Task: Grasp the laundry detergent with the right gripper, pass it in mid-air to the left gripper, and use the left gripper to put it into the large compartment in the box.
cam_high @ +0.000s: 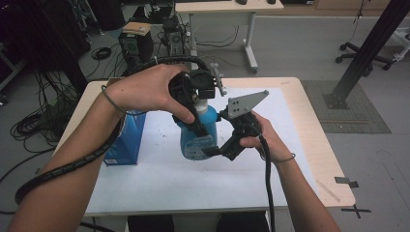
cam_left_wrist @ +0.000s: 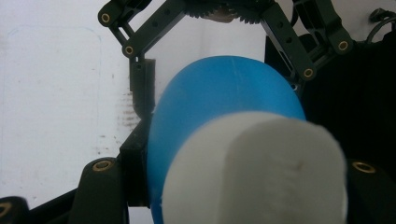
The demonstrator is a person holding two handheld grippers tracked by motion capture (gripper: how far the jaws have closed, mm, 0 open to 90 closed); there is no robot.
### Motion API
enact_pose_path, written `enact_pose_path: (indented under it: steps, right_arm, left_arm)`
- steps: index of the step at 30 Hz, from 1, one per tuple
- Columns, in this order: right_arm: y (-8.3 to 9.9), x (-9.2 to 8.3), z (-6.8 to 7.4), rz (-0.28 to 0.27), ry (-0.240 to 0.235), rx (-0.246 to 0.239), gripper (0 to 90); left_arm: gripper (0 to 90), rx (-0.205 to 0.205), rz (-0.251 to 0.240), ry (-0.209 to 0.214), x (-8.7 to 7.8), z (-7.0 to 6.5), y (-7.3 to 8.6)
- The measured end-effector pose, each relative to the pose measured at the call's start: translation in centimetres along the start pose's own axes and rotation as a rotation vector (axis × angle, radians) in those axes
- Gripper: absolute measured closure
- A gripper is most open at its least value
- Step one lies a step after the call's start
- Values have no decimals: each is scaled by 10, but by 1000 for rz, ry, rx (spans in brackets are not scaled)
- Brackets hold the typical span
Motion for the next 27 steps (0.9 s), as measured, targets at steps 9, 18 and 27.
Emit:
enact_pose_path:
  steps: [9, 18, 27]
  right_arm:
    - [1, -2, 0, 40, -4, 22, 28]
    - [1, -16, 0, 154, 13, 54, 42]
    - [8, -32, -3, 290, 45, 75, 49]
  left_arm:
    - [378, 6, 2, -6, -1, -1, -1]
    - [378, 5, 3, -6, -3, -2, 1]
    - [378, -5, 4, -19, -10, -1, 5]
Point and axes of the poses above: each handheld gripper's, and its own axes: x roughly forward along the jaws, y roughly out of its underside, z roughly to its left, the point moved 3 cm from there along x, roughly forward along the jaws, and after that the axes turned 13 degrees about -z, right-handed, at the moved point
